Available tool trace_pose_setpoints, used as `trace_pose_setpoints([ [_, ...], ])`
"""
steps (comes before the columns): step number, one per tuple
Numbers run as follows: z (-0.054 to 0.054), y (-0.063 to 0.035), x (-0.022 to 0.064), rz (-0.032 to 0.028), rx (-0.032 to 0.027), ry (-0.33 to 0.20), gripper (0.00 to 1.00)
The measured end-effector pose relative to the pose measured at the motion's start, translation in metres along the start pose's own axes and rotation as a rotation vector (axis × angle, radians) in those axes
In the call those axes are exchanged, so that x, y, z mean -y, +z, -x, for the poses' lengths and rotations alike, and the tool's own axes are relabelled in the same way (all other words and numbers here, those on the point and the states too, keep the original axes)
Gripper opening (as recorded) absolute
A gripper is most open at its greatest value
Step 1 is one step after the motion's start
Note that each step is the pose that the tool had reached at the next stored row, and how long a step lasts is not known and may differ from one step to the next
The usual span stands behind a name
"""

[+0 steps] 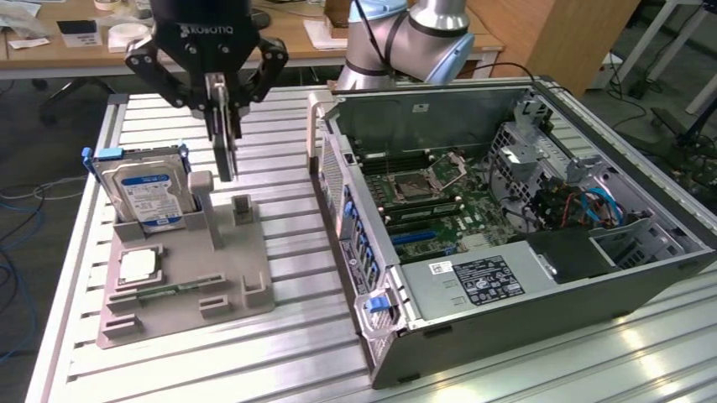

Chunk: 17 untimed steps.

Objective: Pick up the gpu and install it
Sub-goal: 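Pick up the gpu and move the gpu toward the slot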

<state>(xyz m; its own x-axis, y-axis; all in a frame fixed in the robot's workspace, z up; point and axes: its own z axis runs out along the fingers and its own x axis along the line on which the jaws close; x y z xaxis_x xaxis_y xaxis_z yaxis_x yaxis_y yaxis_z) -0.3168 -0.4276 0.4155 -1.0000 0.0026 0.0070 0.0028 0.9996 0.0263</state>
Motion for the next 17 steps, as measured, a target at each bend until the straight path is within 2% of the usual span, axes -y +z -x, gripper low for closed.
trace_pose_setpoints([
  [8, 0.0, -0.0213, -0.0009, 0.0, 0.0, 0.0, 0.28],
  [14, 0.0, -0.022, -0.0009, 0.0002, 0.0, 0.0, 0.28],
  [17, 0.004, -0.0221, -0.0009, 0.0002, -0.0001, 0.0, 0.28],
])
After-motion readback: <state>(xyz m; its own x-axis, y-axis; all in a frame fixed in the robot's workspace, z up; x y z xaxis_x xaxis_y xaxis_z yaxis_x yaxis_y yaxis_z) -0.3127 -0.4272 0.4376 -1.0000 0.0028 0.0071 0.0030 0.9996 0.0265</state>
